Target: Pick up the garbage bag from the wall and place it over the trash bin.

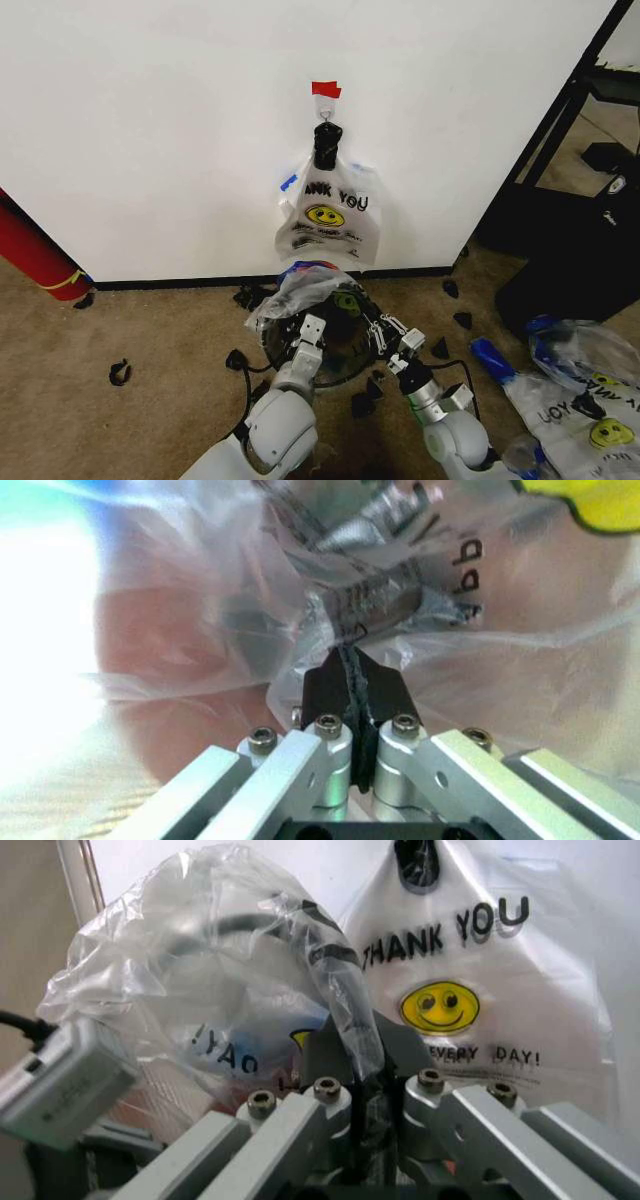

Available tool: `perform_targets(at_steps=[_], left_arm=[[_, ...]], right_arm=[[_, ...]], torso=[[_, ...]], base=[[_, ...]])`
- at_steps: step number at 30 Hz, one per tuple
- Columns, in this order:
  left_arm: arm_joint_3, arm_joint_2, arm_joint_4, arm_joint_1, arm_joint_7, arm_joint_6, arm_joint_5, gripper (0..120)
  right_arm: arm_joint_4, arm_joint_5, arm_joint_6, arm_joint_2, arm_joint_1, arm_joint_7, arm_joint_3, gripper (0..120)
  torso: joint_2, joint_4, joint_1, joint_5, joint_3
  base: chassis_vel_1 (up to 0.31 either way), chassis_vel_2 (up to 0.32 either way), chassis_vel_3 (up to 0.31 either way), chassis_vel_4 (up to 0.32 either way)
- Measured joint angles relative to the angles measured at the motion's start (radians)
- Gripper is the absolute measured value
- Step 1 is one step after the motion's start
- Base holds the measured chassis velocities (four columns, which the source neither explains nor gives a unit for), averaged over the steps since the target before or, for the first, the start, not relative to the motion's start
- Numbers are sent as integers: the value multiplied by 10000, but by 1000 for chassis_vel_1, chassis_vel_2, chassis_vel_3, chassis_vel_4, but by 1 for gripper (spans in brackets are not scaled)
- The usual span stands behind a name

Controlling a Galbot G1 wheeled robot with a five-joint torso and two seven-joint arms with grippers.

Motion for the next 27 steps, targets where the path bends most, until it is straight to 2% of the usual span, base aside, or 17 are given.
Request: perform_targets(at_steps=[6, 12, 21, 27], left_arm=[[-432, 169, -175, -16, 95, -207, 98, 0], [-693, -49, 351, -582, 82, -394, -69, 0], [-387, -452, 912, -753, 70, -362, -22, 0], [-199, -593, 1073, -769, 87, -276, 66, 0]], right_arm=[[6, -53, -35, -15, -109, -41, 2, 1], [114, 44, -38, 23, -297, -528, -57, 1], [147, 69, 71, 111, -442, -1073, -247, 1], [102, 23, 142, 160, -419, -996, -265, 1]], torso=[[0, 1, 0, 0, 0], [0, -1, 0, 0, 0], [0, -2, 0, -2, 1], [0, 2, 0, 0, 0]], base=[[0, 0, 0, 0], [0, 0, 0, 0], [0, 0, 0, 0], [0, 0, 0, 0]])
